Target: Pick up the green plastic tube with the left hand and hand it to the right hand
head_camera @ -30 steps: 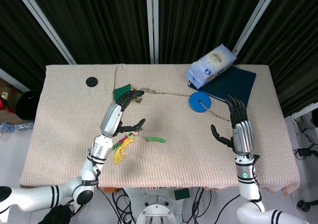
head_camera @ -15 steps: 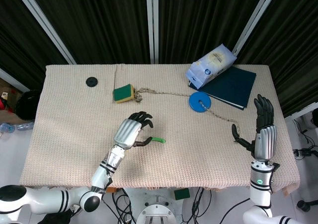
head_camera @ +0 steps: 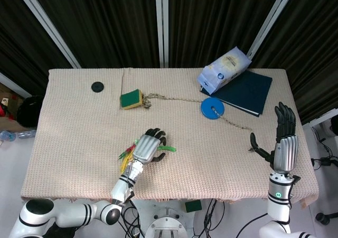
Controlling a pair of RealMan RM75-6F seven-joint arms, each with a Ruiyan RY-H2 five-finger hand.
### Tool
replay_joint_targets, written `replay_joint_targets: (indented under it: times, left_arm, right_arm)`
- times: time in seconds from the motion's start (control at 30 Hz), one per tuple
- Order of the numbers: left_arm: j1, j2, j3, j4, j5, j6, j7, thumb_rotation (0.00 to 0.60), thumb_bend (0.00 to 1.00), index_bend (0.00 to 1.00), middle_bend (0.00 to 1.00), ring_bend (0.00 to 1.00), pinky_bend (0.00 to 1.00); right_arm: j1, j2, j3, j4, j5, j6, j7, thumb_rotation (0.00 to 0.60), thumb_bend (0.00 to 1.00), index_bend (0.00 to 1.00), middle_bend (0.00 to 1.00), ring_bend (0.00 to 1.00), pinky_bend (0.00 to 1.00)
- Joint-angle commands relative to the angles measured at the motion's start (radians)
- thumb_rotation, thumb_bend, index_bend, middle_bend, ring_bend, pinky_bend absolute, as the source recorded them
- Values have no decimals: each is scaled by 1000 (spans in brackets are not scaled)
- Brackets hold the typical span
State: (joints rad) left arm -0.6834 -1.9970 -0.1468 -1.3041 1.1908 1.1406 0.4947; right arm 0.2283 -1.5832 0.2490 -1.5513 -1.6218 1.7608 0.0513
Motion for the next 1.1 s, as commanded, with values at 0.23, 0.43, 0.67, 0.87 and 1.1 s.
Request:
replay_joint_targets:
  times: [0.23, 0.43, 0.67, 0.87, 1.1]
  left_arm:
    - [-3, -33, -12, 51, -6, -6, 48, 538, 281, 480, 258, 154, 211]
    - [-4, -35, -17, 57, -33, -38, 71, 522, 284, 500, 258, 154, 210]
    - [-1, -51, -29, 77, -36, -27, 81, 524, 291, 502, 258, 154, 210]
    - [1, -56, -34, 91, -36, -25, 90, 531, 309, 502, 259, 154, 210]
    - [2, -60, -37, 101, -38, -31, 94, 531, 310, 505, 259, 154, 211]
  right_arm:
    - [-2, 2, -7, 0, -2, -2, 0, 600, 338, 0, 0, 0, 0]
    - [-5, 7, -11, -1, 1, -6, 2, 600, 342, 0, 0, 0, 0]
    - [-6, 11, -16, -1, 1, -11, -1, 600, 342, 0, 0, 0, 0]
    - [-4, 8, -17, 1, -5, -11, -1, 600, 342, 0, 0, 0, 0]
    - [-6, 9, -19, 0, -5, -11, -4, 600, 342, 0, 0, 0, 0]
